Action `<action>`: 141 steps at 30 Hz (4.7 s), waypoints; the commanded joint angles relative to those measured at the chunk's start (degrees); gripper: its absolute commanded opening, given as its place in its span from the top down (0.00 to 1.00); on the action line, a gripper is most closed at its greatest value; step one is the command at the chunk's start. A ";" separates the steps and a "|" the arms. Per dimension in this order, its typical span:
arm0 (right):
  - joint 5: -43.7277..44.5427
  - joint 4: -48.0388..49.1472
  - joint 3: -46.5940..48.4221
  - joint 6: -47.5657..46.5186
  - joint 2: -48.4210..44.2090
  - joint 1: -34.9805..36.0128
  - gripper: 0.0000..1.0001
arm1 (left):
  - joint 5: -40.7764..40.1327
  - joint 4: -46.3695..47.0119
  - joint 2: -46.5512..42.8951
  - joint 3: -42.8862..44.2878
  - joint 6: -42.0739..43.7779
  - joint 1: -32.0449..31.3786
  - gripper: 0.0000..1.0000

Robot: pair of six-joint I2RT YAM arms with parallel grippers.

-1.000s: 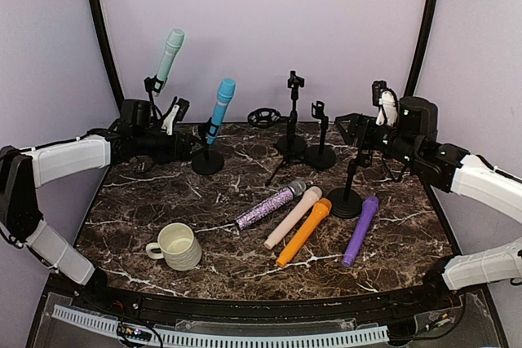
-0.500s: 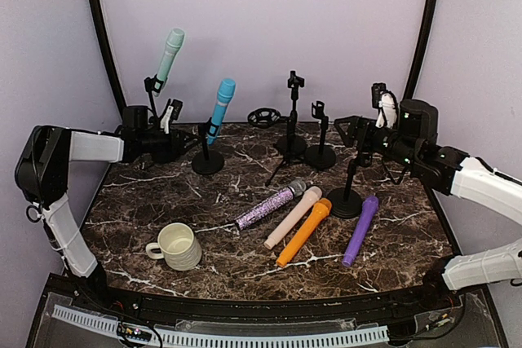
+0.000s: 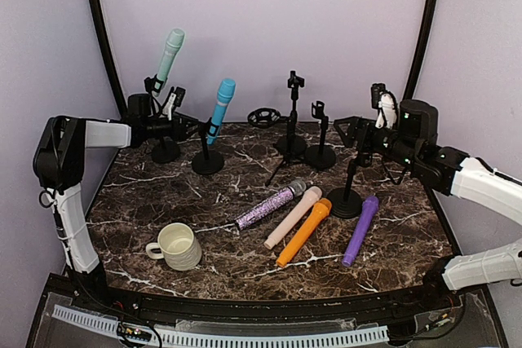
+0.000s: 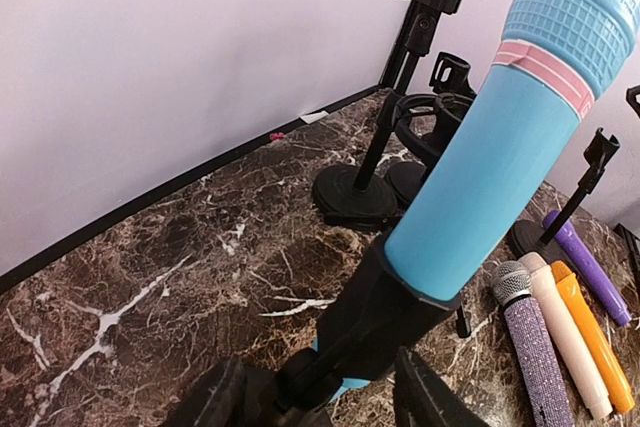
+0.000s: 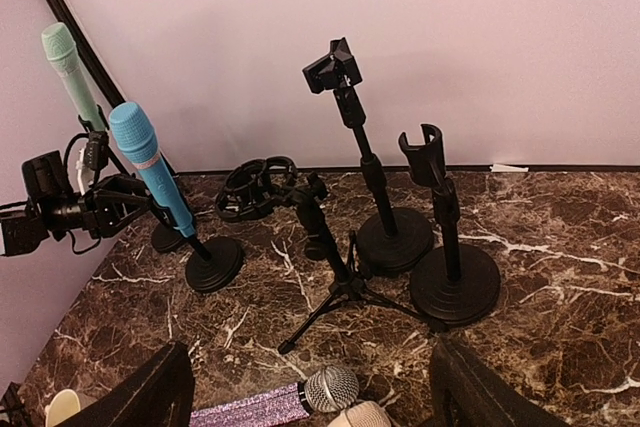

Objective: Remove the microphone from the stand
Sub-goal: Hold the microphone stand with the microphone at the center of the board, then remove the microphone from the microphone stand.

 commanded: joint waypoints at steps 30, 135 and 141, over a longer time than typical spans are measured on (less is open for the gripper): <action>-0.34 -2.03 1.06 0.73 -0.57 -0.23 0.19 | 6.93 2.65 1.47 -2.27 -1.58 0.01 0.60; -12.90 9.10 39.66 -2.58 40.72 15.92 0.65 | -15.11 6.01 -23.60 -26.11 5.72 -24.06 1.00; -13.04 9.53 39.26 -2.37 40.66 15.91 0.70 | -15.76 7.23 -22.10 -24.51 5.28 -24.09 1.00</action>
